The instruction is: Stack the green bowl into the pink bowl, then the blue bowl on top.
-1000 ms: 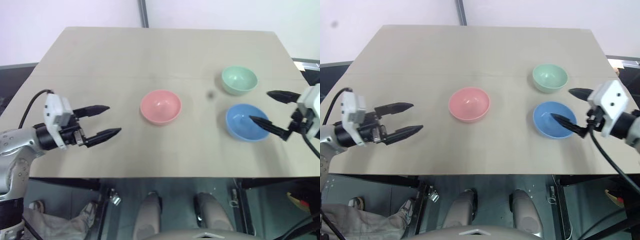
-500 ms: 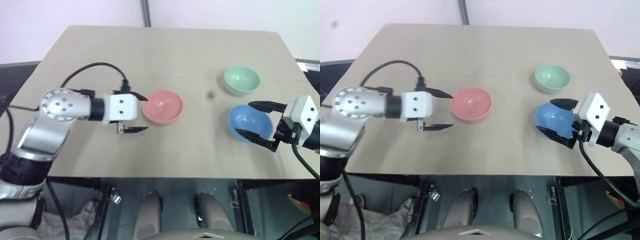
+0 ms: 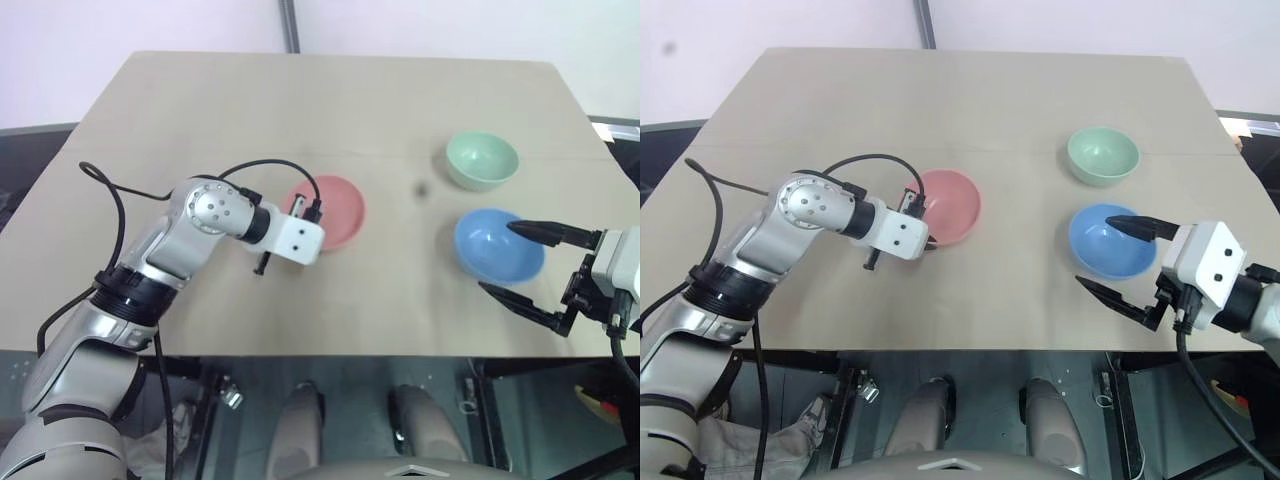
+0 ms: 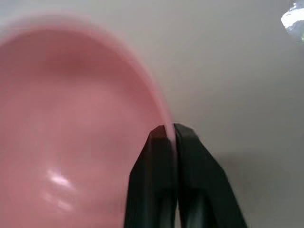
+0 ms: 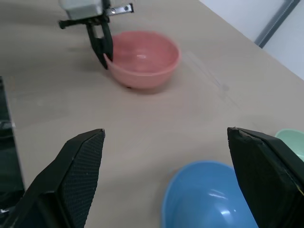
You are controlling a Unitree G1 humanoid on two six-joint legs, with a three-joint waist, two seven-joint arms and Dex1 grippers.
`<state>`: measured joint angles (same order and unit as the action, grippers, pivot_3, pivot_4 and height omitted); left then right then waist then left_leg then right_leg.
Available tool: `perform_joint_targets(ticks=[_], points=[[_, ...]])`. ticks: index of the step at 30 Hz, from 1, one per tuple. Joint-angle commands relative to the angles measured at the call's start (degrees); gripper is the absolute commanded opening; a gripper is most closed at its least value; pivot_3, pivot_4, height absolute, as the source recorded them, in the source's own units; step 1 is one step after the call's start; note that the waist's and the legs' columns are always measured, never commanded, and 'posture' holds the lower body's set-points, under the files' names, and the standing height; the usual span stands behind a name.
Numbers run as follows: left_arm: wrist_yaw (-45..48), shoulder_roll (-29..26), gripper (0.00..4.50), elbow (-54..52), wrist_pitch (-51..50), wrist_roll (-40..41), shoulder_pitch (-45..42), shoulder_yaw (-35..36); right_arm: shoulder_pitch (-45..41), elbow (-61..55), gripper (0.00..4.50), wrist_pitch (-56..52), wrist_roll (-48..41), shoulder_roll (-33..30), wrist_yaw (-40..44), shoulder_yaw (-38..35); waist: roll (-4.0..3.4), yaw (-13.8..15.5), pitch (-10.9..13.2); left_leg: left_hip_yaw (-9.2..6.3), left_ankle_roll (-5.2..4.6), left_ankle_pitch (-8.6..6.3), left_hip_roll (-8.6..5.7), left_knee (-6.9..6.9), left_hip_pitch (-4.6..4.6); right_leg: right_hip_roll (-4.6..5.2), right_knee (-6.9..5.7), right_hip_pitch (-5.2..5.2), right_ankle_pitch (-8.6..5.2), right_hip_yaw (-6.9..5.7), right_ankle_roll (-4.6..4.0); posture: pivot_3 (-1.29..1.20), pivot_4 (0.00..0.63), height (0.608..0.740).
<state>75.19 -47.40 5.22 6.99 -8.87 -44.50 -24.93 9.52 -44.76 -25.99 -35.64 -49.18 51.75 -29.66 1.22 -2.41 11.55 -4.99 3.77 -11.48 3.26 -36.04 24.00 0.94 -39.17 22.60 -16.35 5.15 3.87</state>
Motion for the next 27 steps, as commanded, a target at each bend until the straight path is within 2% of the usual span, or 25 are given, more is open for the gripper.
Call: perform_joint_targets(ticks=[1, 7, 12, 13, 15, 19, 22, 25, 27], points=[[3.5, 0.0, 0.04, -3.1, 2.1, 4.2, -0.4, 2.1, 1.4, -3.0, 4.50, 0.6, -1.9, -0.7, 0.8, -3.1, 0.00, 0.1, 0.0, 0.00, 0.00, 0.00, 0.00, -0.03, 0.00, 0.00, -0.06, 0.00, 0.00, 0.00, 0.00, 0.00, 0.150, 0.740], [9.7, -3.3, 0.04, -11.7, -3.5, 10.8, 1.9, 3.9, 2.7, -2.6, 4.50, 1.4, -1.7, -0.9, 1.7, -3.7, 0.00, -0.1, 0.0, 0.00, 0.00, 0.00, 0.00, -0.15, -0.05, -0.01, -0.27, 0.00, -0.02, 0.02, 0.00, 0.00, 0.150, 0.740], [9.3, -3.7, 0.04, -12.2, -4.2, 9.7, 3.3, 4.2, 1.6, -2.0, 4.50, 1.4, -1.4, -1.2, 1.5, -2.6, 0.00, 0.1, 0.0, 0.00, 0.00, 0.00, 0.00, -0.26, -0.16, -0.02, -0.50, -0.05, -0.16, 0.03, 0.21, 0.00, 0.150, 0.740], [8.8, -3.6, 0.74, -12.1, -4.0, 9.2, 3.6, 4.2, 1.3, -1.8, 4.50, 1.5, -1.3, -1.2, 1.6, -2.4, 0.00, 0.1, 0.0, 0.00, 0.00, 0.00, 0.00, -0.29, -0.16, -0.02, -0.54, -0.05, -0.16, 0.03, 0.22, 0.00, 0.150, 0.740], [7.6, -3.6, 1.48, -11.8, -3.1, 7.8, 3.9, 4.3, 0.8, -1.2, 4.50, 1.6, -0.9, -1.4, 1.6, -2.1, 0.00, 0.1, 0.0, 0.00, 0.00, 0.00, 0.00, -0.32, -0.16, -0.02, -0.56, -0.05, -0.16, 0.04, 0.22, 0.00, 0.150, 0.740], [5.3, -3.6, 3.57, -11.8, -3.4, 6.6, 4.0, 5.6, -0.2, -0.3, 4.50, -0.1, -0.1, -2.0, 0.0, -0.5, 0.00, 0.1, 0.0, -0.01, 0.00, 0.00, 0.00, -0.32, -0.16, -0.03, -0.57, -0.04, -0.16, 0.04, 0.21, 0.00, 0.150, 0.740], [3.9, -3.9, 3.57, -13.0, -5.7, 7.4, 4.5, 7.5, -2.0, 0.9, 4.50, -2.7, 2.3, -3.0, -3.2, 2.5, 0.00, 0.0, 0.0, 0.00, 0.00, 0.00, 0.00, -0.32, -0.15, -0.03, -0.57, -0.04, -0.16, 0.05, 0.21, 0.00, 0.150, 0.740], [2.1, -3.2, 3.57, -15.6, -14.5, 12.4, 4.4, 12.0, -6.1, 3.7, 4.50, -5.1, 4.5, -3.9, -6.0, 7.3, 0.00, -0.1, 0.0, 0.00, 0.00, 0.00, 0.00, -0.32, -0.17, -0.03, -0.58, -0.04, -0.16, 0.07, 0.21, 0.00, 0.150, 0.740], [0.8, -3.1, 3.57, -17.5, -20.6, 16.2, 4.3, 15.6, -10.8, 7.7, 4.50, -5.0, 10.1, -4.6, -9.1, 12.4, 0.01, -0.2, 0.0, 0.00, 0.00, 0.00, 0.00, -0.32, -0.17, -0.03, -0.61, -0.02, -0.16, 0.07, 0.21, 0.00, 0.150, 0.740]])
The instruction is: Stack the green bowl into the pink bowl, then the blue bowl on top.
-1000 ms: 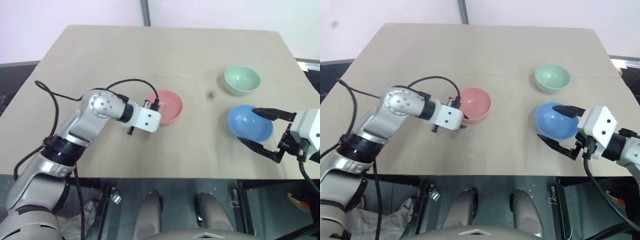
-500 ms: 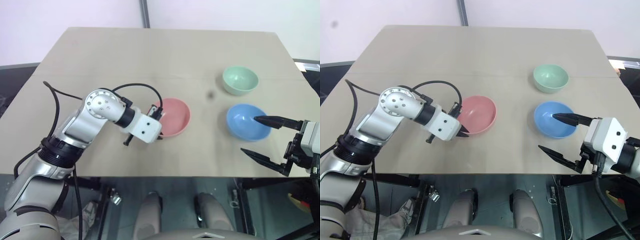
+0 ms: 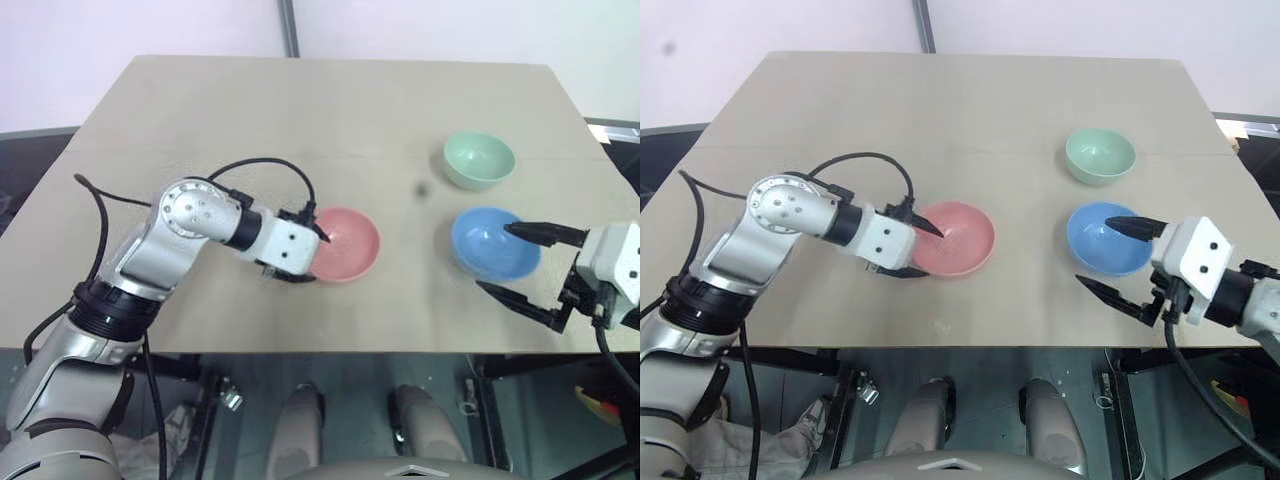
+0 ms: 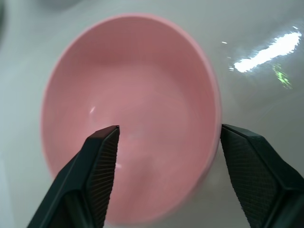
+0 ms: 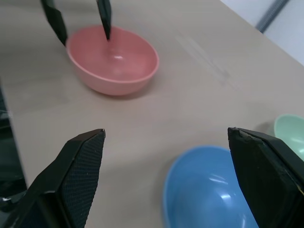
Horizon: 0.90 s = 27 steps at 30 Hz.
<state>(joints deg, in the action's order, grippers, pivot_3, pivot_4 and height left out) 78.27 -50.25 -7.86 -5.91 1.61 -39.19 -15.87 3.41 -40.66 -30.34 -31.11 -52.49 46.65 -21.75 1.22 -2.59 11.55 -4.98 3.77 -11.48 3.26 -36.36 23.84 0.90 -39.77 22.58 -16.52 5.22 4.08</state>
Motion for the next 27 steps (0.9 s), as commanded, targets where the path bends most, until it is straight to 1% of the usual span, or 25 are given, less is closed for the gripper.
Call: perform_joint_targets(ticks=[1, 3, 5, 6, 7, 8, 10, 12, 13, 14, 16, 18, 21, 22, 23, 24, 25, 26, 27], points=[[-3.2, -0.4, 3.57, -5.6, -11.8, 8.2, -0.8, 8.9, -8.2, 6.5, 4.50, -1.5, 9.0, -1.6, -6.0, 8.3, 0.01, -0.1, 0.0, 0.01, 0.00, 0.00, 0.00, -0.02, 0.00, 0.00, 0.00, 0.02, 0.00, 0.01, 0.00, 0.00, 0.150, 0.740], [-5.5, -1.1, 3.57, -8.0, -18.0, 11.5, 0.6, 13.1, -16.7, 13.9, 4.50, -2.1, 14.5, -0.5, -8.2, 15.7, 0.01, -0.4, 0.0, 0.00, 0.00, 0.00, 0.00, -0.02, 0.00, 0.00, -0.01, 0.03, 0.00, 0.00, 0.01, 0.00, 0.150, 0.740], [-7.1, -3.1, 3.57, -10.5, -22.0, 13.0, 4.4, 16.5, -26.4, 22.9, 4.50, -2.3, 17.7, 2.8, -8.5, 21.8, -0.04, -1.2, 0.0, 0.04, 0.00, 0.00, 0.00, -0.02, -0.03, 0.00, -0.02, 0.07, 0.00, 0.05, 0.01, 0.00, 0.150, 0.740], [-10.1, -2.6, 3.57, -11.3, -24.6, 13.5, 7.3, 19.5, -33.1, 30.2, 4.50, -0.5, 21.5, 5.3, -9.2, 25.8, -0.07, -1.6, 0.0, 0.05, 0.00, 0.00, 0.00, 0.02, -0.05, 0.00, -0.03, 0.08, 0.00, 0.07, -0.01, 0.00, 0.150, 0.740], [-12.5, -2.1, 3.57, -11.9, -26.7, 14.0, 9.1, 21.4, -37.5, 35.6, 4.50, 1.1, 24.3, 6.8, -9.5, 28.5, -0.13, -2.0, 0.1, 0.05, 0.00, 0.00, 0.01, 0.04, -0.06, -0.01, -0.03, 0.08, 0.02, 0.08, -0.03, 0.00, 0.150, 0.740], [-14.9, -1.8, 3.57, -12.9, -24.8, 12.6, 12.7, 23.5, -42.7, 42.3, 4.50, 2.6, 26.5, 9.4, -9.5, 30.8, -0.17, -2.3, 0.1, 0.09, 0.00, 0.00, 0.01, 0.05, -0.08, -0.01, -0.05, 0.09, 0.03, 0.12, -0.05, 0.00, 0.150, 0.740], [-17.1, -1.7, 3.57, -14.5, -22.7, 12.1, 16.9, 25.7, -48.1, 50.4, 4.50, 5.1, 28.7, 12.2, -8.7, 32.9, -0.16, -2.5, 0.1, 0.07, 0.00, 0.00, 0.01, 0.08, -0.03, 0.00, -0.06, 0.14, 0.13, 0.11, -0.23, 0.00, 0.150, 0.740], [-17.3, -2.0, 4.12, -16.5, -28.8, 16.6, 20.8, 29.0, -53.2, 59.7, 4.50, 9.7, 31.2, 14.5, -7.6, 34.9, -0.10, -2.0, 0.2, -0.01, 0.00, 0.00, 0.01, 0.14, 0.10, 0.01, -0.04, 0.20, 0.14, -0.02, -0.26, 0.00, 0.150, 0.740], [-17.0, -2.6, 4.40, -17.8, -29.7, 17.6, 22.8, 30.0, -55.1, 63.5, 4.50, 11.6, 32.2, 15.4, -7.2, 35.5, -0.10, -2.0, 0.2, -0.01, 0.00, 0.00, 0.01, 0.14, 0.13, 0.01, -0.01, 0.23, 0.15, -0.02, -0.26, 0.00, 0.150, 0.740], [-19.8, -0.7, 4.46, -19.9, -30.5, 18.8, 24.2, 32.7, -58.1, 69.1, 4.50, 13.3, 33.1, 17.0, -6.5, 36.2, -0.11, -1.8, 0.2, 0.00, 0.00, 0.00, -0.01, 0.17, 0.18, 0.05, 0.02, 0.29, 0.15, -0.01, -0.26, 0.00, 0.150, 0.740], [-24.0, 1.6, 4.46, -22.8, -31.8, 20.1, 25.7, 36.1, -61.7, 76.2, 4.50, 15.6, 34.4, 18.8, -5.4, 36.9, -0.11, -1.2, 0.2, 0.03, 0.00, -0.01, -0.04, 0.20, 0.32, 0.11, 0.06, 0.41, 0.15, -0.02, -0.26, 0.00, 0.150, 0.740], [-24.1, 4.1, 4.46, -25.0, -25.3, 20.6, 29.1, 38.8, -64.4, 82.3, 4.50, 17.5, 35.9, 20.2, -4.8, 37.4, -0.11, -1.1, 0.2, 0.01, 0.00, 0.00, -0.04, 0.17, 0.40, 0.10, 0.04, 0.48, 0.16, -0.05, -0.27, 0.00, 0.150, 0.740], [-23.3, 3.9, 4.46, -28.8, -26.2, 22.8, 35.3, 41.4, -68.1, 90.9, 4.50, 18.0, 37.5, 22.8, -4.6, 37.7, -0.11, -1.2, 0.2, 0.02, 0.01, 0.00, -0.04, 0.21, 0.35, 0.10, 0.02, 0.47, 0.17, -0.03, -0.28, 0.00, 0.150, 0.740], [-23.9, 4.0, 4.50, -29.6, -26.6, 23.6, 36.2, 42.0, -69.1, 93.1, 3.97, 18.4, 38.1, 23.3, -4.8, 37.9, -0.11, -1.4, 0.2, 0.03, 0.01, 0.00, -0.04, 0.19, 0.34, 0.10, 0.00, 0.48, 0.17, -0.02, -0.29, 0.00, 0.150, 0.740], [-24.1, 4.0, 4.50, -30.3, -26.4, 24.5, 36.9, 42.5, -69.9, 95.2, 3.68, 19.0, 38.9, 23.8, -4.7, 38.1, -0.11, -1.4, 0.2, 0.04, 0.00, 0.00, -0.04, 0.22, 0.32, 0.10, -0.02, 0.47, 0.17, 0.00, -0.29, 0.00, 0.150, 0.740], [-24.1, 3.7, 4.50, -30.7, -26.8, 25.7, 37.6, 43.0, -70.6, 96.9, 3.16, 19.8, 39.6, 24.3, -5.1, 38.3, -0.12, -1.3, 0.2, 0.01, 0.00, 0.00, -0.04, 0.21, 0.32, 0.09, -0.06, 0.47, 0.17, -0.03, -0.29, 0.00, 0.150, 0.740], [-24.2, 3.6, 4.50, -31.0, -27.3, 26.9, 38.0, 43.5, -71.2, 98.3, 2.95, 20.5, 40.2, 24.6, -5.3, 38.4, -0.12, -1.4, 0.2, 0.01, 0.00, 0.00, -0.04, 0.20, 0.29, 0.08, -0.10, 0.47, 0.17, -0.03, -0.29, 0.00, 0.150, 0.740], [-24.6, 3.8, 4.50, -31.2, -27.8, 28.1, 38.1, 44.0, -71.7, 99.4, 2.20, 21.1, 40.8, 24.9, -5.4, 38.4, -0.12, -1.4, 0.2, 0.01, 0.00, 0.00, -0.04, 0.20, 0.26, 0.08, -0.10, 0.47, 0.17, -0.02, -0.28, 0.00, 0.150, 0.740], [-24.6, 4.0, 4.50, -31.3, -27.2, 28.7, 38.3, 44.2, -72.1, 100.2, 1.95, 22.1, 41.4, 25.2, -5.6, 38.5, -0.12, -1.5, 0.2, 0.01, 0.00, 0.00, -0.04, 0.20, 0.26, 0.07, -0.10, 0.46, 0.18, -0.02, -0.28, 0.00, 0.150, 0.740]])
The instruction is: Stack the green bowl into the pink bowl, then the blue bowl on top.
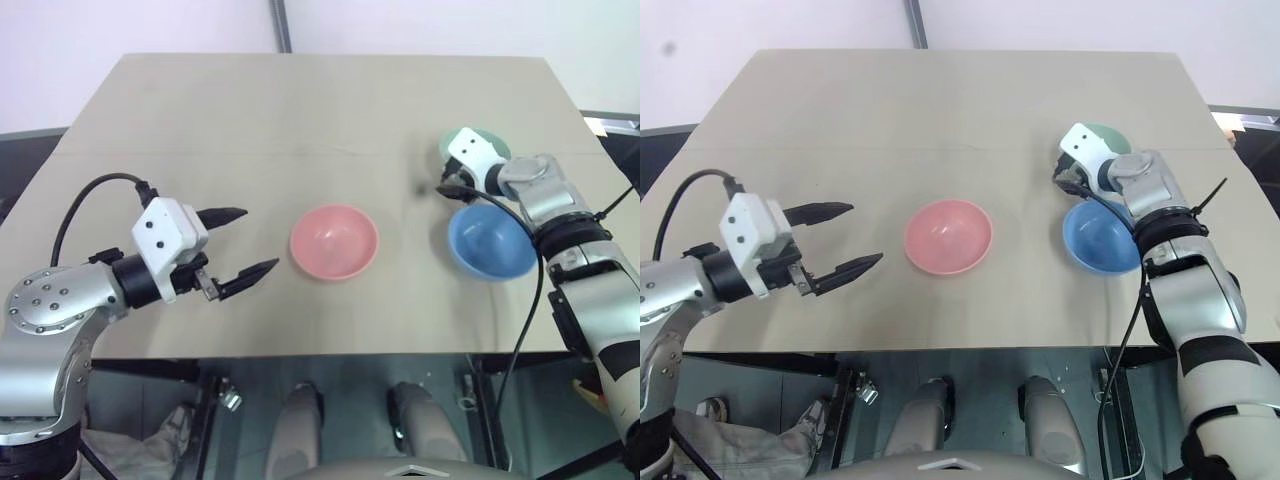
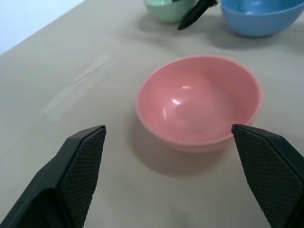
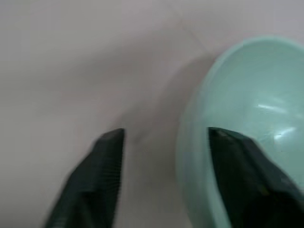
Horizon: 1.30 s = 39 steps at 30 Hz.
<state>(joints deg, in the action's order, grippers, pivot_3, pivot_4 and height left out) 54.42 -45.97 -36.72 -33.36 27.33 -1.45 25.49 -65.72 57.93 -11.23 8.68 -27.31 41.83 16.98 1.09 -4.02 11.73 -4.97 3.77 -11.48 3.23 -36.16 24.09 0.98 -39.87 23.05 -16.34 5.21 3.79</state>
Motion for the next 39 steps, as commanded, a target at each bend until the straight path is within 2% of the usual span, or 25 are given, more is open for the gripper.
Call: perform_joint_targets(ticks=[1, 4, 5, 7, 9, 13, 16, 19, 24, 25, 27, 28, 30, 34, 39], points=[[-0.7, -0.2, 4.50, -2.5, 0.7, 3.4, 0.8, 3.1, -3.3, 2.1, 1.58, 4.2, 2.1, 0.1, -1.0, -0.2, 0.00, -0.1, 0.0, 0.01, 0.00, 0.00, 0.00, 0.00, -0.01, 0.00, 0.00, 0.00, 0.00, 0.01, 0.00, 0.00, 0.150, 0.740], [0.1, 0.5, 4.50, -1.9, 2.8, 5.2, 2.2, 3.5, -4.2, 1.9, 0.12, 7.7, 3.3, -0.1, -2.0, -0.8, -0.01, -0.1, 0.0, 0.01, 0.00, 0.00, 0.00, 0.01, -0.03, 0.00, -0.01, 0.00, 0.00, 0.03, 0.00, 0.00, 0.150, 0.740], [0.4, 0.6, 4.50, -1.6, 3.5, 5.6, 2.6, 3.5, -4.3, 1.1, 0.04, 9.1, 3.4, -0.4, -1.5, -1.0, -0.01, -0.1, 0.0, 0.02, 0.00, 0.00, 0.00, 0.02, -0.03, 0.00, 0.00, 0.00, 0.00, 0.03, 0.00, 0.00, 0.150, 0.740], [1.0, 0.9, 4.50, -0.1, 4.8, 6.9, 2.6, 3.6, -3.7, -3.9, 0.04, 10.7, 1.8, -1.3, 2.7, -2.0, -0.06, -0.1, 0.0, 0.03, 0.00, 0.00, 0.00, 0.03, -0.02, 0.00, 0.01, 0.00, 0.00, 0.04, 0.00, 0.00, 0.150, 0.740], [4.3, -0.6, 4.50, 2.4, 3.9, 9.8, 2.7, 3.6, -0.4, -17.6, 0.04, 7.9, -3.7, -2.4, 12.1, -3.4, -0.11, 0.0, 0.1, 0.03, 0.00, 0.00, 0.00, 0.06, -0.02, 0.00, 0.01, 0.01, 0.00, 0.04, 0.00, 0.00, 0.150, 0.740], [10.5, -2.7, 4.50, 8.7, 5.7, 13.6, 0.4, 3.8, 7.9, -45.1, 0.04, -4.1, -9.7, -5.6, 21.2, -2.8, -0.13, 0.1, 0.1, -0.03, 0.00, 0.00, 0.04, 0.20, -0.05, -0.02, 0.03, 0.01, -0.01, -0.04, -0.01, 0.00, 0.150, 0.740], [14.9, -4.8, 4.50, 15.3, 7.1, 13.7, -1.8, 2.7, 13.7, -62.4, 0.04, -13.6, -13.9, -6.2, 22.7, -2.3, -0.11, 0.6, 0.1, -0.07, 0.00, 0.00, 0.03, 0.19, -0.04, -0.01, 0.06, -0.01, -0.02, -0.10, -0.02, 0.00, 0.150, 0.740], [17.8, -5.9, 4.50, 20.3, 9.3, 12.5, -3.9, 0.9, 18.2, -73.4, 0.04, -21.4, -16.6, -4.8, 22.0, 0.0, -0.11, 0.6, 0.1, -0.06, 0.00, 0.00, 0.02, 0.11, -0.04, -0.01, 0.03, -0.02, -0.02, -0.09, -0.01, 0.00, 0.150, 0.740], [19.3, -6.1, 4.50, 24.1, 11.1, 11.7, -6.9, -1.9, 21.4, -75.6, 0.04, -25.1, -16.1, -0.8, 18.3, 4.6, -0.07, 0.4, 0.0, -0.06, 0.01, 0.00, 0.05, 0.04, -0.06, -0.05, 0.01, -0.02, -0.03, -0.07, 0.00, 0.00, 0.150, 0.740], [19.6, -6.1, 4.50, 24.5, 11.2, 11.7, -7.1, -2.2, 21.2, -75.0, 0.90, -24.5, -15.1, -0.3, 17.3, 5.1, -0.08, 0.4, 0.0, -0.04, 0.01, 0.00, 0.05, 0.02, -0.06, -0.05, 0.00, -0.02, -0.03, -0.06, 0.00, 0.00, 0.150, 0.740], [19.8, -6.1, 4.50, 25.1, 11.5, 11.7, -7.5, -2.7, 21.0, -75.0, 1.63, -24.2, -14.5, 0.5, 15.6, 4.9, -0.07, 0.3, 0.0, -0.04, 0.01, 0.00, 0.05, 0.02, -0.05, -0.05, 0.01, -0.01, -0.03, -0.06, 0.00, 0.00, 0.150, 0.740], [19.8, -6.0, 4.50, 25.4, 11.6, 11.6, -7.7, -3.0, 21.1, -75.8, 2.22, -23.7, -14.2, 0.8, 13.8, 3.7, -0.07, 0.3, 0.0, -0.04, 0.01, 0.00, 0.05, 0.03, -0.05, -0.05, 0.01, -0.01, -0.03, -0.06, 0.00, 0.00, 0.150, 0.740], [19.5, -5.8, 4.50, 25.6, 11.8, 11.6, -8.0, -3.6, 21.6, -77.9, 3.11, -22.9, -14.8, 0.9, 11.8, 1.2, -0.07, 0.4, 0.0, -0.04, 0.01, 0.00, 0.05, 0.04, -0.03, -0.05, 0.01, 0.00, -0.03, -0.06, 0.00, 0.00, 0.150, 0.740], [18.9, -5.1, 4.50, 25.2, 12.1, 11.5, -8.0, -4.6, 23.2, -84.4, 3.11, -27.6, -19.1, -2.3, 11.5, -4.5, -0.07, 0.6, 0.0, -0.05, 0.00, 0.00, 0.04, 0.05, 0.07, -0.02, 0.06, 0.02, -0.03, -0.07, 0.00, 0.00, 0.150, 0.740], [18.6, -4.2, 4.50, 25.5, 12.2, 11.5, -8.9, -6.2, 28.8, -95.7, 3.11, -41.3, -24.5, -12.4, 11.0, -13.0, -0.06, 1.5, 0.0, -0.05, 0.00, 0.00, 0.04, 0.05, 0.08, -0.03, 0.08, 0.02, -0.03, -0.09, 0.00, 0.00, 0.150, 0.740]])
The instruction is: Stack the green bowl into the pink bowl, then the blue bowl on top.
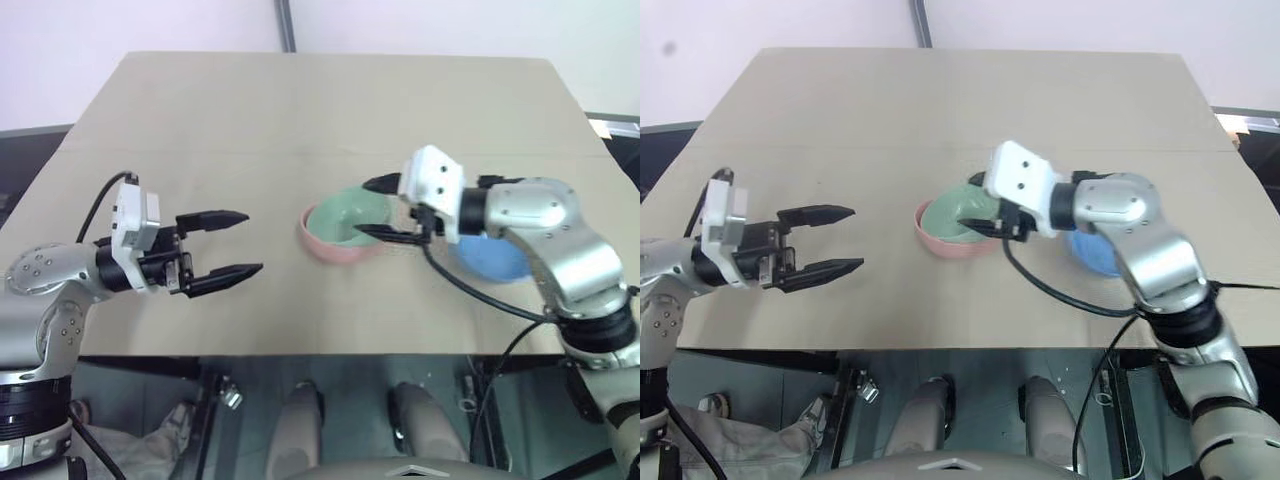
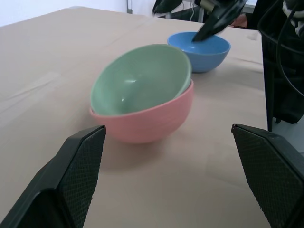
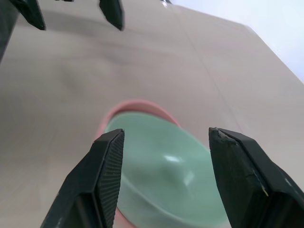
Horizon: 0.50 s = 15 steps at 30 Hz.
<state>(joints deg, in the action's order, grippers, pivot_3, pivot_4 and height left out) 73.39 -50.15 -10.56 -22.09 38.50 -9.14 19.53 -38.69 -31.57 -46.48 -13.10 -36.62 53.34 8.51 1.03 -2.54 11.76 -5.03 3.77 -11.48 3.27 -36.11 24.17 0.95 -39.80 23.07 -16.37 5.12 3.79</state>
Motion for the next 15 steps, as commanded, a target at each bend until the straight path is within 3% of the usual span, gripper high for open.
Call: perform_joint_targets(ticks=[1, 5, 8, 15], points=[[-0.2, 0.2, 4.50, -0.2, 1.1, 0.2, -1.8, -0.6, 3.6, -8.2, 3.11, -9.0, -3.6, -5.4, -0.5, -5.6, -0.02, 0.2, 0.0, 0.00, 0.00, 0.00, 0.00, 0.00, -0.02, -0.01, -0.01, 0.00, 0.00, 0.00, 0.00, 0.00, 0.150, 0.740], [0.4, 1.0, 4.50, 1.4, 1.8, -0.6, -4.0, -2.6, 9.5, -10.3, 3.11, -15.3, -2.8, -9.5, -5.2, -5.0, 0.03, 0.1, 0.0, 0.01, 0.00, 0.00, 0.00, -0.01, -0.07, -0.01, -0.02, -0.02, -0.01, 0.02, 0.00, 0.00, 0.150, 0.740], [0.7, 1.2, 4.50, 2.3, 2.4, -1.1, -5.2, -3.6, 12.6, -8.3, 3.11, -18.0, -1.6, -8.8, -9.8, -4.2, 0.04, -0.1, 0.0, 0.07, 0.00, 0.00, 0.00, -0.06, -0.08, -0.02, -0.02, -0.02, -0.02, 0.09, 0.02, 0.00, 0.150, 0.740], [1.2, 0.9, 4.50, 3.3, 2.8, -1.2, -6.1, -4.1, 19.2, 1.0, 3.11, -11.2, 4.1, -9.6, -16.3, 0.4, 0.07, 0.1, 0.0, 0.09, -0.01, 0.00, -0.01, -0.07, 0.00, -0.01, 0.07, -0.01, -0.02, 0.13, 0.02, 0.00, 0.150, 0.740]])
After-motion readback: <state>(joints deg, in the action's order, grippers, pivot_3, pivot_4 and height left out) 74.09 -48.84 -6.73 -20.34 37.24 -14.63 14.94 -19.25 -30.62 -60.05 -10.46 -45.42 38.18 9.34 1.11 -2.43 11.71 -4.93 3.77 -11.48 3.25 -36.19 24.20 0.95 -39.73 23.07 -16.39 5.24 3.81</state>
